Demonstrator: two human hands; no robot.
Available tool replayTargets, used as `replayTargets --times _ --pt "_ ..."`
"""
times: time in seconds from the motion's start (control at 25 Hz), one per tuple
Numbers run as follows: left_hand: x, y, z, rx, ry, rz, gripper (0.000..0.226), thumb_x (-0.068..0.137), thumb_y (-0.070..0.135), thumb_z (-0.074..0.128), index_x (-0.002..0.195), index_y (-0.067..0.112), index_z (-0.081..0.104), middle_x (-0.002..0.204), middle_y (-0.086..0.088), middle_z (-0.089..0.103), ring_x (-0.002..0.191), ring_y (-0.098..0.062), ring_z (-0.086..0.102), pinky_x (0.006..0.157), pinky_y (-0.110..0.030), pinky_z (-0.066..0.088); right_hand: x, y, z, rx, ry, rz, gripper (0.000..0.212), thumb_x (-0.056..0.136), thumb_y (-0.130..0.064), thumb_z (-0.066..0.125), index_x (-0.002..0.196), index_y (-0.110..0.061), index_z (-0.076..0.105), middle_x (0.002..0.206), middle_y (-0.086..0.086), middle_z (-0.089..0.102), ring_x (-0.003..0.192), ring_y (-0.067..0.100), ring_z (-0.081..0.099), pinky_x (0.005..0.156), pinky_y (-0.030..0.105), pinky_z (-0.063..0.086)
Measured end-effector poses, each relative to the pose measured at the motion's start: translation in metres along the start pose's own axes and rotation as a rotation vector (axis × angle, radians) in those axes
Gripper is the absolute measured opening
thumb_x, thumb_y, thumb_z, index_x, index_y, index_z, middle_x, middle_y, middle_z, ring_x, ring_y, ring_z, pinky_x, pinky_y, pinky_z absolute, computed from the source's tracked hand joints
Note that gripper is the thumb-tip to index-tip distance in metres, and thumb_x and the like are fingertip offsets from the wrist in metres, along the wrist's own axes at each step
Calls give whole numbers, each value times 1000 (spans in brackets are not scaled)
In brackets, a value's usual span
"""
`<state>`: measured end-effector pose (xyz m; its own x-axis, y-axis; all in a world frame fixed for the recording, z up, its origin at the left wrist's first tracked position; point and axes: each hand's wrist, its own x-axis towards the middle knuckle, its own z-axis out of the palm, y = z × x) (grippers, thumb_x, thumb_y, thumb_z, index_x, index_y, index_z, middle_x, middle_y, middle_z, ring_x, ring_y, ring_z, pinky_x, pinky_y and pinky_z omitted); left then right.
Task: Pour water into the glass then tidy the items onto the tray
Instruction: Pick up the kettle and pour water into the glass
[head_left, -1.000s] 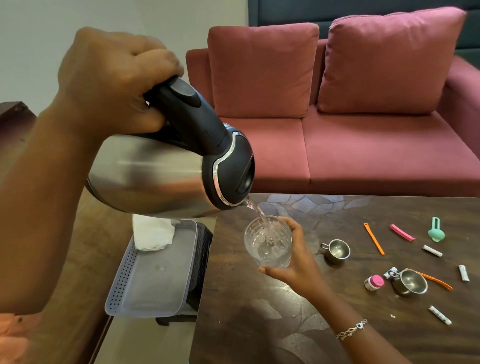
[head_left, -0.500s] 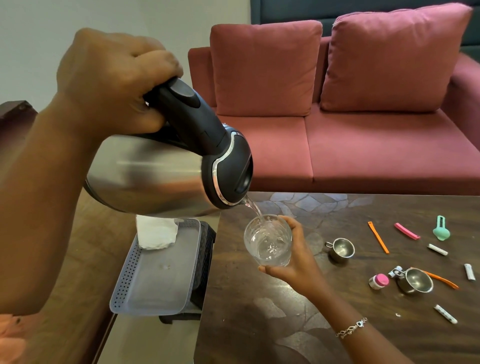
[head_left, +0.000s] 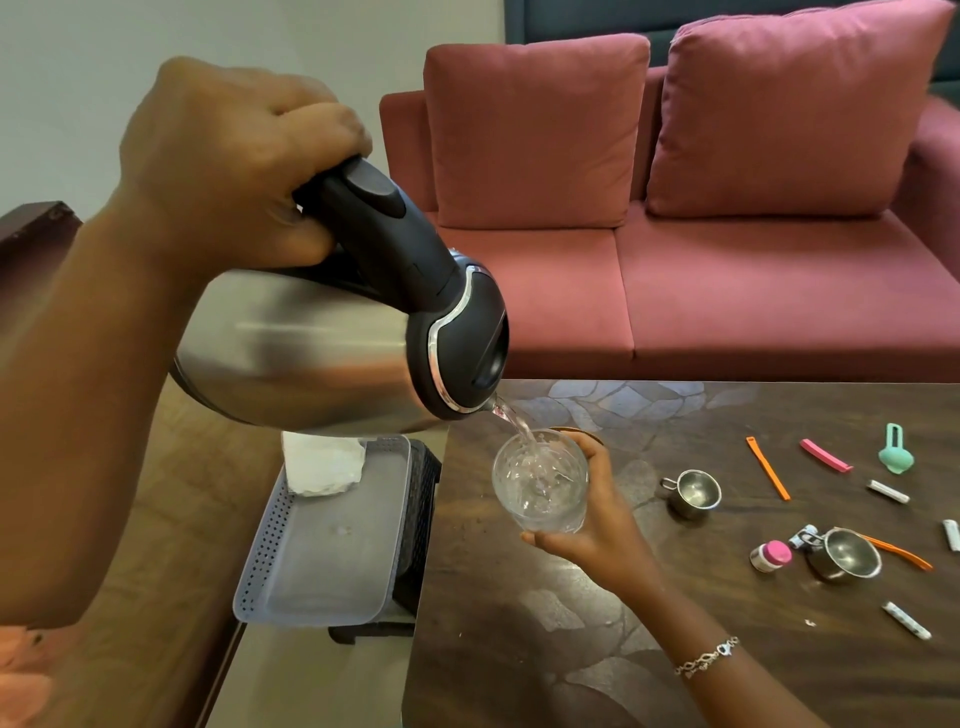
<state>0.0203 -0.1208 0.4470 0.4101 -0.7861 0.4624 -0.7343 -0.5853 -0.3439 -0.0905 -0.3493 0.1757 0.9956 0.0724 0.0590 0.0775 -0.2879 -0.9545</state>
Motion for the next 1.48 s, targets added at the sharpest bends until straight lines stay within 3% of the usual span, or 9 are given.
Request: replayTargets --times 0.16,0.44,0.8,0.92,1.04,1.48 --pt "-3 -5 0 -2 -20 -22 30 53 -14 75 78 -7 58 61 -23 61 48 -41 55 48 -48 47 0 -1 5 0 4 10 90 55 -28 81 128 -26 28 127 -7 40 120 12 44 100 33 45" --pt "-7 -9 -3 0 -27 5 32 52 -15 75 78 -8 58 61 -23 61 47 -41 55 48 -49 47 0 -3 15 -10 18 15 90 55 -29 80 128 -27 27 125 -11 39 119 11 44 100 31 44" --pt "-12 -18 -5 -39 -26 -61 20 60 -5 70 77 -5 60 61 -21 62 49 -40 56 48 -49 50 2 -1 23 -4 34 -3 89 55 -28 81 126 -31 27 120 -27 35 117 1 42 96 19 44" --pt "-14 -18 -7 -44 -28 -68 20 61 -4 70 77 -3 60 61 -20 63 49 -40 56 48 -50 50 2 -1 27 2 35 -1 89 55 -28 81 126 -31 28 121 -24 37 117 0 42 93 13 43" --pt "-15 -20 -8 -35 -32 -74 23 61 -5 72 80 -3 60 64 -21 63 52 -41 57 50 -50 50 3 0 29 -9 28 -6 90 57 -24 84 127 -30 27 123 -19 38 117 3 43 94 16 43" --pt "-18 -17 -13 -1 -36 -69 24 59 -7 70 80 -7 59 64 -23 63 51 -42 57 49 -52 50 7 -9 31 41 27 -32 87 53 -27 81 119 -44 26 120 -23 40 114 -5 44 87 4 41"
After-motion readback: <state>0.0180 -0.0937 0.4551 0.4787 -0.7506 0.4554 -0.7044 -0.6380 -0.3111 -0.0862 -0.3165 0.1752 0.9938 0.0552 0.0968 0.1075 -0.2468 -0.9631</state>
